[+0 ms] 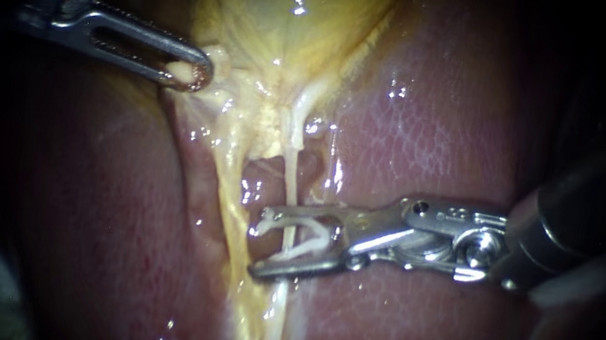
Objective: Clipping first clip left tube
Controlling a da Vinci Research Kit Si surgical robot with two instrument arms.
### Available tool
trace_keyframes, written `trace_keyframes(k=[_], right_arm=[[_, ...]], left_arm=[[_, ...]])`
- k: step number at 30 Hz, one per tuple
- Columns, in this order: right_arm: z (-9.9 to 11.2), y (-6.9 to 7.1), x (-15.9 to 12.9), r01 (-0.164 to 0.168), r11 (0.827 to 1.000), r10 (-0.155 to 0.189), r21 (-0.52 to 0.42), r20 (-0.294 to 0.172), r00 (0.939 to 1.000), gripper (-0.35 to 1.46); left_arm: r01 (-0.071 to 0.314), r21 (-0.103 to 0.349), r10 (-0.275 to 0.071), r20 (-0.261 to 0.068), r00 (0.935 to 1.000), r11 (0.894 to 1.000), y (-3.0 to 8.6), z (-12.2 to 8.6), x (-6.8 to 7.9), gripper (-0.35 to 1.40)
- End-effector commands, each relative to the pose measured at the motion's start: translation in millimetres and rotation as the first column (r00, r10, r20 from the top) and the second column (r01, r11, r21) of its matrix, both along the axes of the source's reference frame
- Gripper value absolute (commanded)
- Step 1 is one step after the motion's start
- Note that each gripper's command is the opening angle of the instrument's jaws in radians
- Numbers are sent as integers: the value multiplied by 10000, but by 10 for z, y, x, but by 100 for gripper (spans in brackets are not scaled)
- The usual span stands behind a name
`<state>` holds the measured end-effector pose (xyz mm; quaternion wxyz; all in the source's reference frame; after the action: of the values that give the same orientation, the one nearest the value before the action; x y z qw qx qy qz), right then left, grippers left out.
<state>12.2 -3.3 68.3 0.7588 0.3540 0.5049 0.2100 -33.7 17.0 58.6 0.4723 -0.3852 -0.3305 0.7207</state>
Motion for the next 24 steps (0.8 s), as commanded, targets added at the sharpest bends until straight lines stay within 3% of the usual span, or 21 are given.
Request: trace_keyframes(k=[1,15,24], right_arm=[[2,0,1,46,10000,-46,2,-13,10000,50],[4,-7,29,439,9972,-398,607,-670,9970,50],[-3,-14,54,182,9963,-92,840,-1057,9944,50]], left_arm=[[-1,1,1,-1,10000,10000,0,0,0,-35],[-1,1,1,-2,10000,10000,0,0,0,-35],[3,1,-3,-4,10000,10000,-1,0,0,-35]])
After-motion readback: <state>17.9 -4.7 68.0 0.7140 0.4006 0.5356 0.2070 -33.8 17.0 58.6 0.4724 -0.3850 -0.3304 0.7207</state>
